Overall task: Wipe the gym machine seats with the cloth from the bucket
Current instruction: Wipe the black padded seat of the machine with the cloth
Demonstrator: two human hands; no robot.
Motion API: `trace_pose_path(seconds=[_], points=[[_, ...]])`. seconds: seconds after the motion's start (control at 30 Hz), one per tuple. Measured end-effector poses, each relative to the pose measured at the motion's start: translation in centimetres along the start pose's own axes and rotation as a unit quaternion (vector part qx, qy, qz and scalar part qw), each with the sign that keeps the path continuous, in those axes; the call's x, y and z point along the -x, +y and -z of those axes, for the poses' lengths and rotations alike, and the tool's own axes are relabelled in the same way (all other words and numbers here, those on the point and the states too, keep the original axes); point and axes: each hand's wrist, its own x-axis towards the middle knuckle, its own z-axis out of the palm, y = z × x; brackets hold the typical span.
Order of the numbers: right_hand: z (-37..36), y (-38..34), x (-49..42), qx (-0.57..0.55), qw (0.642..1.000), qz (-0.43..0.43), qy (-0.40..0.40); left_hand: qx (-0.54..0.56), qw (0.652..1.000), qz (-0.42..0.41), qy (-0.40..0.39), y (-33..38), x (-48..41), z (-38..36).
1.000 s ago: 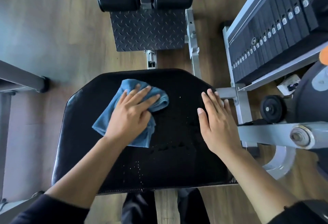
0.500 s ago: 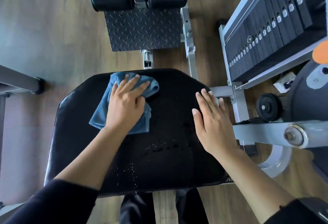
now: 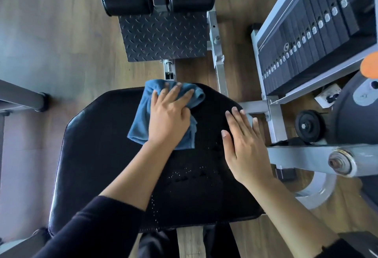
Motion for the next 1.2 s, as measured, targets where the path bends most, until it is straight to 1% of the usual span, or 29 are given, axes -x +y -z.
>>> trace_pose_path(seconds=[0.07, 0.1, 0.13, 0.17, 0.23, 0.3, 0.33, 0.37, 0.43, 0.47, 0.5, 0.53, 0.6, 0.67, 0.7, 0.73, 0.77, 0.83, 0.9, 0.93, 1.0, 1.07, 1.1, 1.13, 1.2], points=[[0.1, 0.0, 0.0, -0.006, 1.0, -0.002, 0.004, 0.007, 0.994, -0.096, -0.042, -0.1, 1.7, 0.3], [0.2, 0.0, -0.1, -0.006, 1.0, -0.002, 0.003, 0.009, 0.99, -0.127, -0.058, -1.0, 2.7, 0.8], [0.2, 0.0, -0.1, -0.005, 1.0, -0.002, 0.0, 0.009, 0.989, -0.134, -0.063, -2.1, 3.3, 1.4], [0.2, 0.1, -0.1, -0.002, 1.0, -0.001, -0.002, 0.008, 0.992, -0.117, -0.056, -3.2, 3.2, 1.8], [0.1, 0.1, -0.1, 0.005, 1.0, 0.0, -0.007, 0.003, 0.999, -0.043, -0.023, -4.0, 1.5, 1.8], [-0.1, 0.1, 0.0, 0.006, 1.0, -0.003, -0.013, -0.015, 1.0, 0.025, -0.007, -2.5, -0.5, 0.8], [-0.1, 0.0, -0.1, 0.003, 1.0, -0.007, -0.014, -0.011, 1.0, 0.025, -0.008, -1.2, -1.0, 0.3], [-0.1, 0.0, -0.1, 0.0, 1.0, -0.009, -0.011, -0.003, 1.0, -0.003, -0.018, 0.0, -0.9, 0.0], [0.0, -0.1, -0.2, -0.007, 1.0, -0.011, -0.004, 0.01, 0.993, -0.095, -0.064, 0.7, 0.9, 0.1], [0.1, 0.0, -0.2, -0.009, 1.0, -0.012, -0.003, 0.012, 0.988, -0.13, -0.08, 0.1, 2.1, 0.5], [0.2, 0.0, -0.2, -0.009, 1.0, -0.012, -0.005, 0.014, 0.985, -0.146, -0.089, -0.9, 3.0, 1.2], [0.2, 0.0, -0.2, -0.005, 1.0, -0.01, -0.009, 0.013, 0.986, -0.142, -0.083, -2.1, 3.2, 1.8], [0.2, 0.1, -0.1, 0.002, 1.0, -0.009, -0.017, 0.008, 0.994, -0.093, -0.057, -3.7, 1.8, 2.1], [0.1, 0.0, -0.1, 0.0, 1.0, -0.012, -0.019, -0.009, 0.999, -0.031, -0.041, -3.3, -0.9, 1.3], [0.0, -0.1, -0.2, -0.002, 1.0, -0.017, -0.017, -0.008, 0.999, -0.014, -0.045, -2.2, -2.1, 0.9], [0.0, -0.2, -0.3, -0.006, 1.0, -0.022, -0.012, -0.001, 0.999, -0.016, -0.052, -0.8, -2.8, 0.4], [0.0, -0.3, -0.3, -0.01, 1.0, -0.025, -0.007, 0.005, 0.997, -0.042, -0.061, 0.3, -2.8, 0.0], [0.0, -0.4, -0.4, -0.018, 0.999, -0.027, 0.003, 0.015, 0.987, -0.133, -0.088, 1.0, -1.2, -0.2], [0.0, -0.4, -0.4, -0.021, 0.999, -0.027, 0.007, 0.023, 0.975, -0.189, -0.114, -0.5, 0.5, 0.5], [0.0, -0.4, -0.3, -0.021, 0.999, -0.027, 0.006, 0.022, 0.975, -0.19, -0.11, -1.6, 0.6, 0.9], [-0.1, -0.4, -0.3, -0.025, 0.999, -0.03, 0.008, 0.016, 0.987, -0.14, -0.083, -2.7, -0.7, 1.1], [-0.3, -0.5, -0.3, -0.03, 0.999, -0.034, 0.004, 0.007, 0.995, -0.078, -0.065, -1.7, -2.6, 0.4], [-0.3, -0.6, -0.3, -0.032, 0.999, -0.038, 0.003, 0.007, 0.996, -0.065, -0.061, -0.6, -3.0, 0.0], [-0.2, -0.7, -0.3, -0.033, 0.999, -0.04, 0.005, 0.012, 0.995, -0.074, -0.064, 0.3, -3.1, -0.3], [-0.1, -0.6, -0.4, -0.032, 0.999, -0.039, 0.01, 0.023, 0.985, -0.143, -0.089, 0.9, -1.8, -0.4]])
